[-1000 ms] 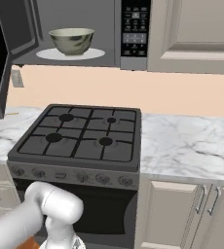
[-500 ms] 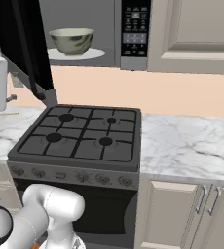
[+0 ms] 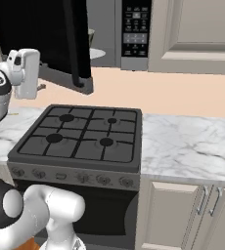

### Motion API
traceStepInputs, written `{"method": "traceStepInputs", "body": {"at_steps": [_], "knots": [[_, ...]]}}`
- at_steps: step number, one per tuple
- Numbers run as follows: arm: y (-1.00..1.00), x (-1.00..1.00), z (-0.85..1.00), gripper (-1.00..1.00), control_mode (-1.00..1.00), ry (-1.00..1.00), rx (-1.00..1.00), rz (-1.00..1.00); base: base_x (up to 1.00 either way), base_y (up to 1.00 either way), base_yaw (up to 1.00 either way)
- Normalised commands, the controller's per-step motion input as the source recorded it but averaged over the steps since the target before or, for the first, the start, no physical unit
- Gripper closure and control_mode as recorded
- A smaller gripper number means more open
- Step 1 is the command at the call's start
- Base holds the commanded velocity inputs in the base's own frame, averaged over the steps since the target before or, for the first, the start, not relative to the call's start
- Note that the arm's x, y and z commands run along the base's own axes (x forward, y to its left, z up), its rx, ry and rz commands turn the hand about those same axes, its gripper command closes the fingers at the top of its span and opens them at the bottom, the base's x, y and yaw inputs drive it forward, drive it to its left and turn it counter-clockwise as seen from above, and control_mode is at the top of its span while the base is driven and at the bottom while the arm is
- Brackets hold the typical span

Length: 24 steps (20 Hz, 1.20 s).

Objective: Pick the avocado from the sink and place it in the bowl. Then pick the bowl and place it in the microwave. Then close the microwave door and press the start button.

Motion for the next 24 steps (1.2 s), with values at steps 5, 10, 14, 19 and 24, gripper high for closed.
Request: {"method": "traceStepInputs", "body": {"at_steps": [5,10,14,19,24], "knots": [[-0.69,0.57,0.31,-1.00,-1.00,-0.04,0.00,0.02,0.00,0.00,0.00],[-0.77,0.40,0.44,-1.00,-1.00,-0.10,0.00,0.00,0.00,0.00,0.00],[-0.71,0.53,0.16,-1.00,-1.00,-0.03,0.02,0.01,0.00,0.00,0.00],[-0.53,0.84,0.00,-1.00,-1.00,0.01,0.02,0.05,0.00,0.00,0.00],[-0.48,0.98,0.00,-1.00,-1.00,0.03,0.03,0.08,0.00,0.00,0.00]]}}
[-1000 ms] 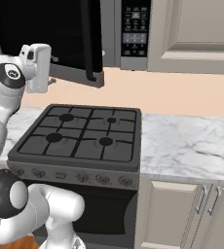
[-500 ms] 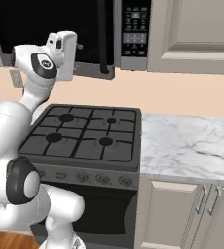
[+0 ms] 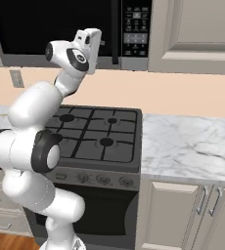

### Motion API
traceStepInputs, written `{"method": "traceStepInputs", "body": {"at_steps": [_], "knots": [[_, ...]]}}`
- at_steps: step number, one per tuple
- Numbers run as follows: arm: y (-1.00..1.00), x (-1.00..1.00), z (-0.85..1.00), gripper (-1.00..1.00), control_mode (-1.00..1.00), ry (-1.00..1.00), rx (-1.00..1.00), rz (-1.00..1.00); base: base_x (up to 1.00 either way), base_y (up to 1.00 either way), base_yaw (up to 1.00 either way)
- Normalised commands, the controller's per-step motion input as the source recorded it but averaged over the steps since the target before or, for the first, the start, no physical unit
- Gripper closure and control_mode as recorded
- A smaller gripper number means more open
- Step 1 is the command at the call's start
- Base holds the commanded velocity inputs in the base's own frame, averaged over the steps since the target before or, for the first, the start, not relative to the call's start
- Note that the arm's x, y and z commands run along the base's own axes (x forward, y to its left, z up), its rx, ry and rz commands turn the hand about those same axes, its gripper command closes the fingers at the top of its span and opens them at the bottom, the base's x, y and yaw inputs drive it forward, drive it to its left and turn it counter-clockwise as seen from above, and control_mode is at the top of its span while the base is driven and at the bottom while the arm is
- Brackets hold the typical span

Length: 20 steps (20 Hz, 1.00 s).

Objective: Pick the avocado from the sink and place it in the bowl. Then pick the bowl and place it in the microwave. Then close the microwave door and press the start button.

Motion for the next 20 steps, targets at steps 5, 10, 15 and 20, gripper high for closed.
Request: {"method": "traceStepInputs", "body": {"at_steps": [5,10,15,20], "knots": [[-0.39,0.59,0.00,-1.00,-1.00,0.01,0.03,0.08,0.00,0.00,0.00],[-0.28,-0.27,0.00,-1.00,-1.00,0.00,0.05,0.12,0.00,0.00,0.00],[-0.03,-1.00,0.00,-1.00,-1.00,-0.03,0.07,0.23,0.00,0.00,0.00],[-0.31,-1.00,0.00,-1.00,-1.00,-0.01,0.06,0.33,0.00,0.00,0.00]]}}
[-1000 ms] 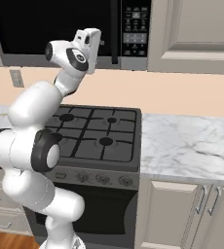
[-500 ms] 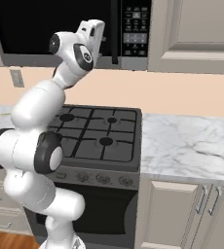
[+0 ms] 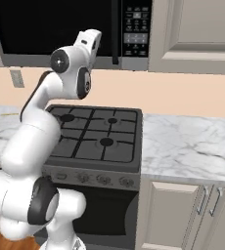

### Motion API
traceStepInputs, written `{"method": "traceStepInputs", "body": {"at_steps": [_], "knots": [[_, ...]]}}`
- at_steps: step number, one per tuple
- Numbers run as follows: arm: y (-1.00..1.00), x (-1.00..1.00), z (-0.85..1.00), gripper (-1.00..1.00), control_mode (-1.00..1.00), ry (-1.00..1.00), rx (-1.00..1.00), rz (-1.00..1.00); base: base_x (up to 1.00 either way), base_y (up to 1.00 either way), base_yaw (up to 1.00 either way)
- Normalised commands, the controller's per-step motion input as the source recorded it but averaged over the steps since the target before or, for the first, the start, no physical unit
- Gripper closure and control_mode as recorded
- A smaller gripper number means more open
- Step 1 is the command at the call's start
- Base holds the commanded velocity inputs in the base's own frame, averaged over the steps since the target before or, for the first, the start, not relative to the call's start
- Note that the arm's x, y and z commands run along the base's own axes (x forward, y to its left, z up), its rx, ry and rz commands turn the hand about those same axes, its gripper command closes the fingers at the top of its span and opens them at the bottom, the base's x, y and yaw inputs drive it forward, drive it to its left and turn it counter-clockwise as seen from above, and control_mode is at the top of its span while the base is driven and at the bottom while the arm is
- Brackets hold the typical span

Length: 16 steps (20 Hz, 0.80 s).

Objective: Pick the avocado from the sink and place it in the bowl. Then pick the bowl and place it in the microwave. Then close the microwave door and press the start button.

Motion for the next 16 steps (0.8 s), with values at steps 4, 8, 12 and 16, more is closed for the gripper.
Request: {"method": "traceStepInputs", "body": {"at_steps": [4,8,12,16], "knots": [[-0.97,-0.56,0.04,-1.00,-1.00,-0.04,0.02,0.21,0.00,0.00,0.00],[-1.00,-0.14,0.03,-1.00,-1.00,-0.08,0.00,0.21,0.00,0.00,0.00],[-0.90,-0.02,0.00,-1.00,-1.00,-0.09,0.00,0.25,0.00,0.00,0.00],[-0.55,0.08,0.00,-1.00,-1.00,0.00,0.00,0.18,0.00,0.00,0.00]]}}
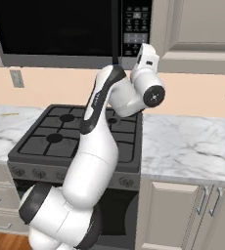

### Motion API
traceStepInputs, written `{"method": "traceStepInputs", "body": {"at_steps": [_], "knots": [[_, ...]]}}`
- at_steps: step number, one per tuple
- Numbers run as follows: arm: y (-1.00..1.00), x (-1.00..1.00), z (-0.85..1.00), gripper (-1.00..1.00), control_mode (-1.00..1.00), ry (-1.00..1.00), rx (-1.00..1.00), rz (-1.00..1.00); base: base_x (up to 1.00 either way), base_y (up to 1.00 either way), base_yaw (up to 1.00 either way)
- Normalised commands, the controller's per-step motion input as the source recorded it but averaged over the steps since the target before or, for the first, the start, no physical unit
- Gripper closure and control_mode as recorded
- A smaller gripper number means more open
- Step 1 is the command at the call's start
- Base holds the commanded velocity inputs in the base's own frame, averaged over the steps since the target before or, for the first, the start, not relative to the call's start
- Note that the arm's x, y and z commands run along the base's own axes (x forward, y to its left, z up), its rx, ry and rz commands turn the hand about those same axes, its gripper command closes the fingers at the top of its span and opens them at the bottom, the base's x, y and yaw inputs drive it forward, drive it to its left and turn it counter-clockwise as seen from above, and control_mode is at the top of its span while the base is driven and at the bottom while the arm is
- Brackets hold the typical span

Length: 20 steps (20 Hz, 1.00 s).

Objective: Pick the avocado from the sink and place it in the bowl. Then pick the bowl and place it in the microwave. Then close the microwave door and press the start button.

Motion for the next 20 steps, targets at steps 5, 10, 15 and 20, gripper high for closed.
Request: {"method": "traceStepInputs", "body": {"at_steps": [5,10,15,20], "knots": [[-0.02,0.20,0.00,-1.00,-1.00,-0.03,-0.05,0.03,0.00,0.00,0.00],[0.44,0.29,0.02,1.00,-1.00,-0.09,-0.19,-0.02,0.00,0.00,0.00],[0.12,0.43,0.00,1.00,-1.00,-0.12,-0.15,-0.13,0.00,0.00,0.00],[0.00,0.40,0.00,1.00,-1.00,-0.13,-0.08,-0.17,0.00,0.00,0.00]]}}
